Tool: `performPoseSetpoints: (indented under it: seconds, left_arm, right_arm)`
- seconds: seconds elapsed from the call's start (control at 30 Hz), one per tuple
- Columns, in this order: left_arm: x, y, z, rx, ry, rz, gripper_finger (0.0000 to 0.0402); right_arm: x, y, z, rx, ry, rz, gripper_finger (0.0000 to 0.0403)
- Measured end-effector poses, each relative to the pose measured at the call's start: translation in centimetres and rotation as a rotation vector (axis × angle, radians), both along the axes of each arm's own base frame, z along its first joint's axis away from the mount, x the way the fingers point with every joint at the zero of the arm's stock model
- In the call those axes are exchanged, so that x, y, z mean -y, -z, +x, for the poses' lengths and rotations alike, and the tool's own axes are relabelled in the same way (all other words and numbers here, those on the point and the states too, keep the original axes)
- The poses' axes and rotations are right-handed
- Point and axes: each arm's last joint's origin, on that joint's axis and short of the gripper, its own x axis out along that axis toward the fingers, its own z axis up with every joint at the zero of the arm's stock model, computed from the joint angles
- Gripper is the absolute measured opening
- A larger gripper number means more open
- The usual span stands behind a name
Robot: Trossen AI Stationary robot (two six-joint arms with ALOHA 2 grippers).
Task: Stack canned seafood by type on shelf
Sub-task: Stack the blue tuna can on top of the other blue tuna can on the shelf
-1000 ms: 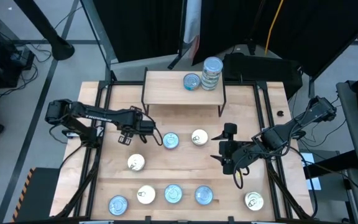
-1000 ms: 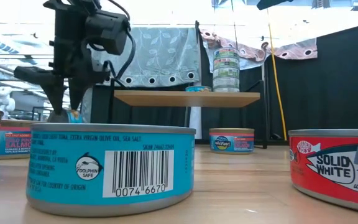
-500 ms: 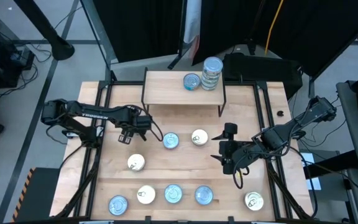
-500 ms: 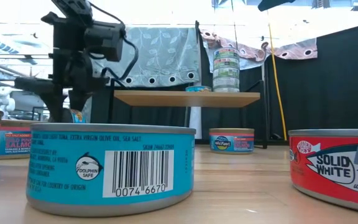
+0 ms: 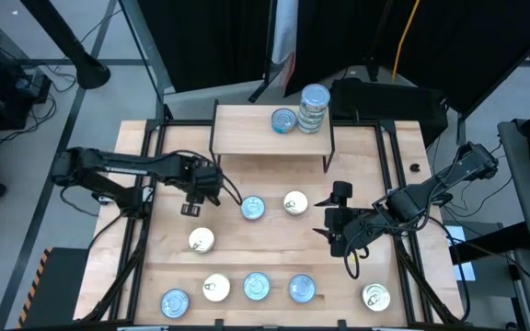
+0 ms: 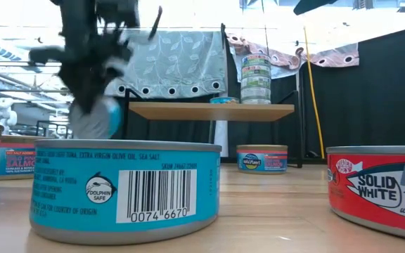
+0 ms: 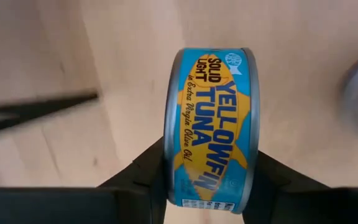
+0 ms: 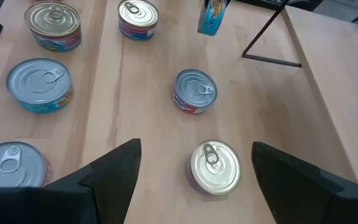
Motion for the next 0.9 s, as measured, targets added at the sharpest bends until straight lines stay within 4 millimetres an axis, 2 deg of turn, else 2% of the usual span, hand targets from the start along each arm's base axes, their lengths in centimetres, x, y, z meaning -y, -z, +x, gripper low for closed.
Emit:
performPoseSetpoints:
  seconds: [0.1,0.23,0.37,0.47,0.57,0.67,0.8,0.9]
  left_arm:
    - [0.9,-3.5,1.2,0.215,0.005,-0.020,0.0139]
    - [1.3,-8.8,3.5,0.610,0.025,-0.012,0.0139]
    - [0.0,-13.9,5.2,1.018,-0.053,-0.002,0.0139]
    - [-2.3,-16.2,5.9,1.236,-0.213,-0.031,0.0139]
    - [-6.2,-17.1,5.7,1.395,-0.394,-0.166,0.0139]
    - [-10.7,-16.8,4.9,1.428,-0.509,-0.343,0.0139]
    - [-15.8,-14.1,5.0,1.345,-0.665,-0.517,0.0139]
    - [-18.4,-11.8,6.0,1.330,-0.793,-0.581,0.0139]
  right_arm:
    - [0.1,-0.1,0.0,0.009,0.003,-0.047,0.0297]
    - [0.4,-0.5,0.2,0.075,0.068,-0.224,0.0297]
    - [0.8,-1.0,0.3,0.121,0.152,-0.415,0.0297]
    - [1.0,-1.4,0.4,0.130,0.190,-0.532,0.0297]
    - [1.0,-1.8,0.5,0.121,0.209,-0.662,0.0297]
    - [1.0,-2.3,0.6,0.132,0.245,-0.730,0.0297]
    - [0.6,-2.5,0.2,0.165,0.246,-0.695,0.0297]
    - [0.5,-2.4,0.1,0.155,0.228,-0.699,0.0297]
